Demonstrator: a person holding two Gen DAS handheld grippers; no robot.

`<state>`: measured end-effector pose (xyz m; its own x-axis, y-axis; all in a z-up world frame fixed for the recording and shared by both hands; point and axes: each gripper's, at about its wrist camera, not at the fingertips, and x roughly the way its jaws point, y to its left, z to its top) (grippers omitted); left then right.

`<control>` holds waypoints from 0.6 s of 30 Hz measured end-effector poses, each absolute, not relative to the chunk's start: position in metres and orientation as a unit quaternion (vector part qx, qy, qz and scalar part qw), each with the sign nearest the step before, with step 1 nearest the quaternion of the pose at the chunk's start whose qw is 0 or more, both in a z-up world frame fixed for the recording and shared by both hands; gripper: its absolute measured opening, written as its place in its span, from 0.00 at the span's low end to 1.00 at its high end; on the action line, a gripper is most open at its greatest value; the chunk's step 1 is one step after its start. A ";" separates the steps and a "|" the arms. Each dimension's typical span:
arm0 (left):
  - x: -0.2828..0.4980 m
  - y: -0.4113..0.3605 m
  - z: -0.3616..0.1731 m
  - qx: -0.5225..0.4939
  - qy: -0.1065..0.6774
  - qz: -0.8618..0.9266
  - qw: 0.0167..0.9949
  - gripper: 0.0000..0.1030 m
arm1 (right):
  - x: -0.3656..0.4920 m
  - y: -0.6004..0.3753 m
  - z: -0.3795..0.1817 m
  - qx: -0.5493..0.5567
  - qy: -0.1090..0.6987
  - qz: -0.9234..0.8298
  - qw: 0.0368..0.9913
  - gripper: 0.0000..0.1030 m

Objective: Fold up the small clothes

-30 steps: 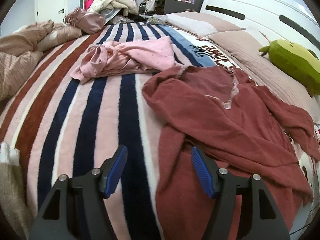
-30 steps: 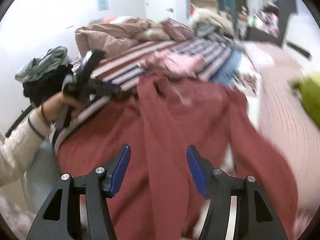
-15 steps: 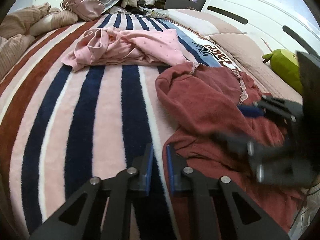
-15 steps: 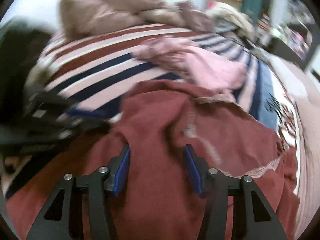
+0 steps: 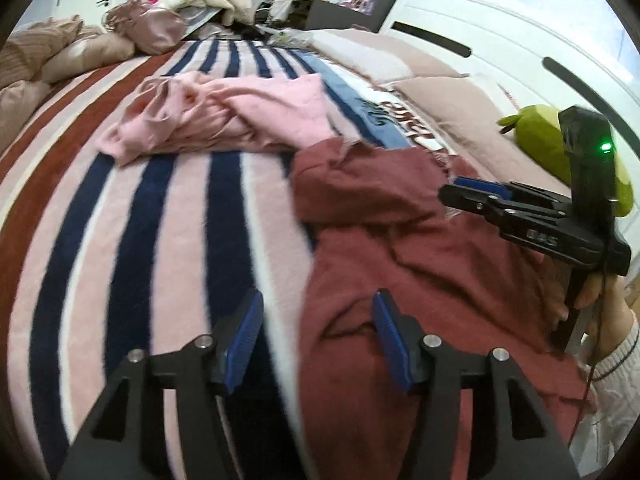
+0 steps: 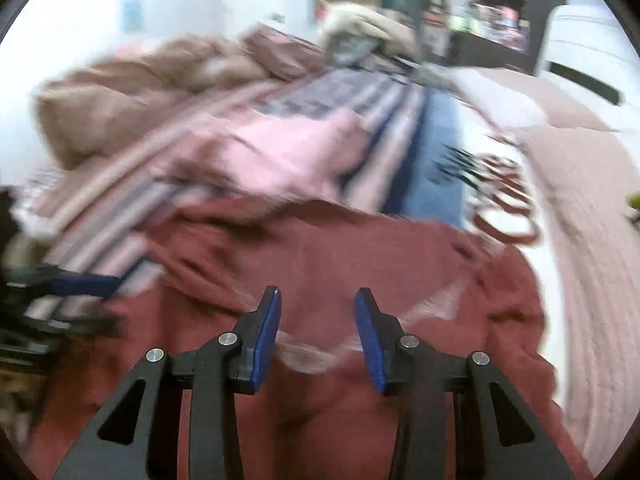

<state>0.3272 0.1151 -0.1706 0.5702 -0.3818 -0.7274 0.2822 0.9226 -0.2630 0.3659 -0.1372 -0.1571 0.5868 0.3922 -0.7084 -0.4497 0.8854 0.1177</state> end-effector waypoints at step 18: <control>0.343 0.123 -0.191 -0.056 0.450 -0.174 0.874 0.03 | 0.446 -0.096 -0.193 -0.066 0.451 0.139 0.879 0.31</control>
